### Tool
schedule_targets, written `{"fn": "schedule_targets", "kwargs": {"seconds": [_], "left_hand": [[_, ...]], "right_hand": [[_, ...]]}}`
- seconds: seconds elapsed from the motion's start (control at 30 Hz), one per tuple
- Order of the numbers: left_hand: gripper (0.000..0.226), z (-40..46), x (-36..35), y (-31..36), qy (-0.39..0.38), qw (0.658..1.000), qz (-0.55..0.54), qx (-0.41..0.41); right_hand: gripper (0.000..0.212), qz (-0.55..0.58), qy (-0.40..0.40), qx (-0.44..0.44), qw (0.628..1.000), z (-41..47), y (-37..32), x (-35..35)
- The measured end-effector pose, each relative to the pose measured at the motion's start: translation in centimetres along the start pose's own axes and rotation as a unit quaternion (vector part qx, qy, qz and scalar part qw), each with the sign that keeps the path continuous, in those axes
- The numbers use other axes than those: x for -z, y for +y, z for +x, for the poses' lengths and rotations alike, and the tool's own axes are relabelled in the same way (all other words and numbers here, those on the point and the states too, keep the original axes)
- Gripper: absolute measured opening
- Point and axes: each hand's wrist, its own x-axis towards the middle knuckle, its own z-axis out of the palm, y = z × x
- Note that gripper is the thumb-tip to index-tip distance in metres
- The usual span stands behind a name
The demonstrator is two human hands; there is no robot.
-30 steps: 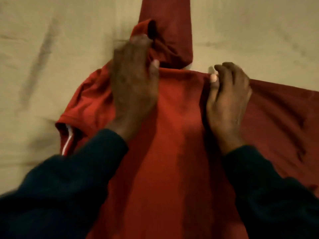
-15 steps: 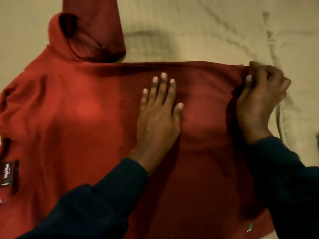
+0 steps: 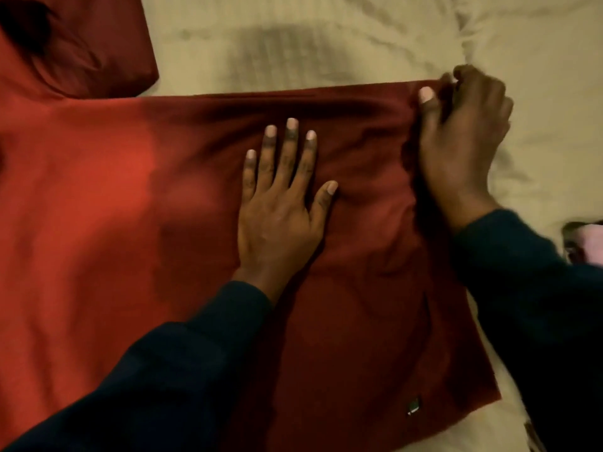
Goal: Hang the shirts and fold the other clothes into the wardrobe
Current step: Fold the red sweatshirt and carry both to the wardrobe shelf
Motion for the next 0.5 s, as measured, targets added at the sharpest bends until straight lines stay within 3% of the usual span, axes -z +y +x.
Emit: {"fn": "schedule_targets", "kwargs": {"seconds": [0.17, 0.27, 0.37, 0.43, 0.47, 0.5], "left_hand": [[0.063, -0.1, 0.1, 0.0, -0.007, 1.0, 0.015, -0.001], [0.062, 0.0, 0.9, 0.3, -0.032, 0.999, -0.005, 0.007], [0.058, -3.5, 3.3, 1.6, -0.021, 0.986, -0.144, 0.081], [0.044, -9.0, 5.6, 2.8, 0.034, 0.946, -0.27, 0.179], [0.035, -11.9, 6.8, 3.4, 0.054, 0.905, -0.336, 0.257], [0.024, -14.8, 7.8, 3.8, 0.068, 0.842, -0.402, 0.353]], "right_hand": [[0.061, -0.052, -0.131, 0.117, 0.983, -9.0, 2.0, 0.5], [0.058, -0.027, -0.118, 0.062, 0.991, -10.1, 0.4, 0.9], [0.045, 0.062, -0.08, 0.072, 0.992, -15.8, -2.3, 3.3], [0.033, 0.136, -0.102, 0.029, 0.985, -21.3, -2.4, 5.1], [0.028, 0.173, -0.108, -0.019, 0.979, -23.8, -2.1, 6.0], [0.024, 0.209, -0.11, -0.086, 0.968, -25.9, -1.8, 6.9]]}}
